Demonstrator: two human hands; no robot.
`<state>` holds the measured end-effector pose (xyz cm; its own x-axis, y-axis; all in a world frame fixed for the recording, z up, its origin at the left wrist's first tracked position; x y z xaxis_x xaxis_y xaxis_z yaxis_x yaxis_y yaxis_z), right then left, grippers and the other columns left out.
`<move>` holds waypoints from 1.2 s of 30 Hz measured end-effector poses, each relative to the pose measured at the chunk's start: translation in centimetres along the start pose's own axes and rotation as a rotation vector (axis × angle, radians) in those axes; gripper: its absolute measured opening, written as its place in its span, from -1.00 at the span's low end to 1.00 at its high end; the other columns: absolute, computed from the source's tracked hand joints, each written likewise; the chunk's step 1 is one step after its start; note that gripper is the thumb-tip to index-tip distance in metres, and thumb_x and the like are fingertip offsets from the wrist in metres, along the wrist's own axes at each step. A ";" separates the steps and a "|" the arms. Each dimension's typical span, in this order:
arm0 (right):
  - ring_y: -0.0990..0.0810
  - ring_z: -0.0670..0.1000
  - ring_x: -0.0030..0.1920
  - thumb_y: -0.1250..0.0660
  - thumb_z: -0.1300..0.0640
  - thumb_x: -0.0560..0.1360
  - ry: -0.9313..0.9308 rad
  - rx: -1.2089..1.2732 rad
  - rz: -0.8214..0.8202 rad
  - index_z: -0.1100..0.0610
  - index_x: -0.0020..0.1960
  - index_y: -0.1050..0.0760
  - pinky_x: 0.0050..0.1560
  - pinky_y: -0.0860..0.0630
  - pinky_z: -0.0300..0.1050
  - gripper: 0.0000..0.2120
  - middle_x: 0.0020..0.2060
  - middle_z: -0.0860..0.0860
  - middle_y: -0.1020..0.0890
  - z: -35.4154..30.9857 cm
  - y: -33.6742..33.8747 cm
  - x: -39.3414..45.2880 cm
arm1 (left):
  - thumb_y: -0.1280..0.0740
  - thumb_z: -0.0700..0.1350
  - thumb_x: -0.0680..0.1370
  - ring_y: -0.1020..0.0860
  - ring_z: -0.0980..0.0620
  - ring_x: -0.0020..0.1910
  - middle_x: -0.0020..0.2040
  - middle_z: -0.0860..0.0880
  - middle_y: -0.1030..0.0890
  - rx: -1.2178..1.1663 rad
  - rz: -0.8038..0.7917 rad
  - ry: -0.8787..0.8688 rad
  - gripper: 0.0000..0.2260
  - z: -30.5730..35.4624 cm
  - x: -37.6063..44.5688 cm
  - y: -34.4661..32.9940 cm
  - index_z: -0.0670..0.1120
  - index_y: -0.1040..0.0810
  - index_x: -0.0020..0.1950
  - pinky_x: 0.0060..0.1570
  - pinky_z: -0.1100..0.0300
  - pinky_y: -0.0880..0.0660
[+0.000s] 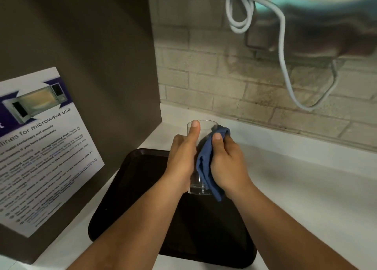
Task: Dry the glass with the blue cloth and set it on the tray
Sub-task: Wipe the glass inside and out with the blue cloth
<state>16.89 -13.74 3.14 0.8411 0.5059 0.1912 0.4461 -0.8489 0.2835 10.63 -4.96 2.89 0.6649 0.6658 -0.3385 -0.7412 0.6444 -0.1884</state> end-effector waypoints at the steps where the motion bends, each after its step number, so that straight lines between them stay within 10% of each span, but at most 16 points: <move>1: -0.60 -0.22 -0.29 -0.02 -0.03 0.65 0.010 -0.037 0.023 0.15 0.06 -0.48 -0.30 -0.45 -0.44 -0.66 -0.26 -0.01 -0.62 0.1 -0.1 -0.1 | -0.33 0.40 0.53 -0.69 -0.15 0.12 0.20 -0.22 -0.68 0.076 0.035 -0.028 -0.40 0.0 0.1 0.1 -0.11 -0.55 0.23 0.19 -0.12 -0.63; 8: -0.57 -0.17 -0.27 -0.02 -0.04 0.65 0.044 -0.113 0.115 0.15 0.09 -0.46 -0.30 -0.44 -0.48 -0.67 -0.25 -0.02 -0.59 -0.6 -0.3 -0.2 | -0.43 0.44 0.30 -0.75 -0.16 0.16 0.16 -0.21 -0.77 -0.013 -0.105 0.005 -0.23 -0.2 -0.9 -0.6 -0.10 -0.69 0.28 0.27 -0.09 -0.62; 14: -0.59 -0.02 -0.25 -0.09 -0.01 0.63 -0.335 0.264 -0.142 -0.04 -0.16 -0.48 -0.12 -0.58 0.00 -0.73 -0.22 0.01 -0.61 1.1 0.9 0.5 | -0.26 0.43 0.56 -0.73 -0.18 -0.03 0.03 -0.19 -0.75 -0.127 -0.063 0.141 -0.37 1.3 -1.6 -0.6 -0.11 -0.65 0.19 -0.07 -0.09 -0.66; 23: -0.55 -0.19 -0.19 -0.06 -0.01 0.63 0.192 -0.189 0.017 0.10 0.16 -0.34 -0.24 -0.43 -0.44 -0.77 -0.14 -0.06 -0.52 -1.0 -0.9 -2.7 | -0.26 0.40 0.58 -0.65 -0.13 0.22 0.28 -0.18 -0.66 0.009 0.066 0.017 -0.32 0.8 -0.6 -0.5 -0.11 -0.53 0.44 0.34 -0.06 -0.54; 30: -0.63 -0.12 -0.41 0.02 -0.11 0.64 -0.306 0.224 -0.118 0.14 -0.23 -0.53 -0.06 -0.59 -0.16 -0.49 -0.49 0.01 -0.63 0.4 -0.1 1.1 | -0.25 0.42 0.57 -0.70 -0.19 0.04 0.09 -0.17 -0.71 -0.119 0.040 0.057 -0.40 1.5 -1.2 0.2 -0.07 -0.60 0.26 0.07 -0.14 -0.64; 33: -0.61 -0.23 -0.36 -0.02 -0.05 0.65 -0.124 0.057 -0.163 0.07 -0.10 -0.48 -0.29 -0.48 -0.43 -0.66 -0.36 -0.04 -0.62 0.7 -0.6 -2.8 | -0.23 0.44 0.58 -0.66 -0.17 0.05 0.07 -0.15 -0.67 -0.106 0.102 0.050 -0.37 2.2 -0.4 0.4 -0.09 -0.58 0.28 0.03 -0.10 -0.61; 36: -0.63 -0.15 -0.19 -0.05 -0.04 0.63 0.121 -0.078 -0.096 0.00 0.08 -0.35 -0.16 -0.55 -0.29 -0.83 -0.17 -0.02 -0.61 -0.1 -1.2 -3.9 | -0.22 0.42 0.59 -0.64 -0.11 0.09 0.12 -0.15 -0.66 -0.005 0.102 0.025 -0.38 1.8 -0.2 0.3 -0.08 -0.60 0.30 0.18 -0.08 -0.57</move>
<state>13.06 -14.65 2.11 0.7507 0.6031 0.2699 0.4940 -0.7835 0.3769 10.44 -4.25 4.61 0.5835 0.7182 -0.3792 -0.8054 0.5717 -0.1565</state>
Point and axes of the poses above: each hand's wrist, its own x-axis towards the middle knuckle, its own y-axis out of the back of the hand, z = x × y, the point moved 2 cm from there along x, towards the middle knuckle
